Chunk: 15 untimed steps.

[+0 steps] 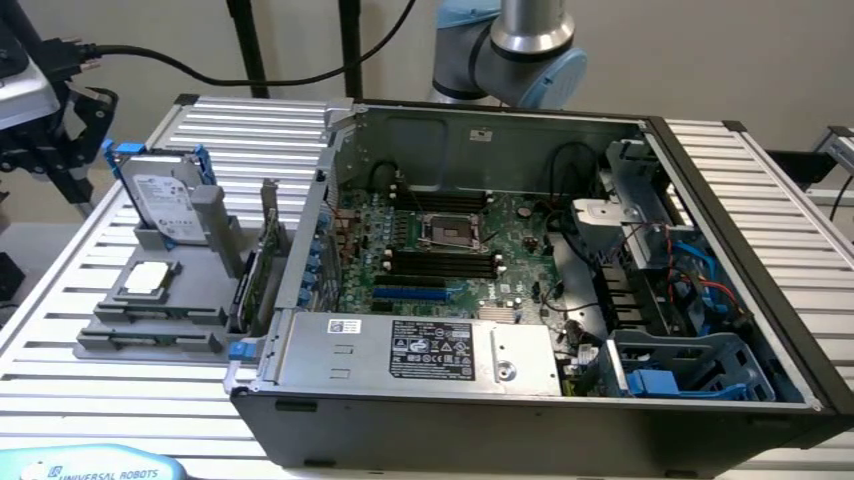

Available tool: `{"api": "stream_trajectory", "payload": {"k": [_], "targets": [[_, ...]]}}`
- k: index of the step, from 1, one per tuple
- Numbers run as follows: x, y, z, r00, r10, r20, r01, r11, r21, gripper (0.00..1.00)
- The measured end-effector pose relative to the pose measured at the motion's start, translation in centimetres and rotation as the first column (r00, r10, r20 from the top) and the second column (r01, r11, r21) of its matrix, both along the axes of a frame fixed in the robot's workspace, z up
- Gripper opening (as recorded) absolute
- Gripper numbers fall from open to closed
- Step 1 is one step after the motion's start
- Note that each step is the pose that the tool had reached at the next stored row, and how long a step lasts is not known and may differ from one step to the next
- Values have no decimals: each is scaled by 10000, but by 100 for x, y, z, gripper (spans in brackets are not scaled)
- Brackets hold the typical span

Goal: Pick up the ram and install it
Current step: 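Pick up the ram and move it above insertion slot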

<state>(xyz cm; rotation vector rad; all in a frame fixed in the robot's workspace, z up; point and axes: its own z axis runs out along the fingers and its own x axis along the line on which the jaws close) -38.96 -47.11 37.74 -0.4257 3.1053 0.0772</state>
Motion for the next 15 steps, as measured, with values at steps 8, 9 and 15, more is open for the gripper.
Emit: {"api": "stream_trajectory", "payload": {"k": [8, 9, 15], "targets": [[0, 0, -2, 9895, 1445, 0, -1445, 9895, 0, 11], [0, 0, -2, 9867, 1623, 0, -1623, 9867, 0, 11], [0, 0, -3, 9631, 2692, 0, -2692, 9631, 0, 11]]}}
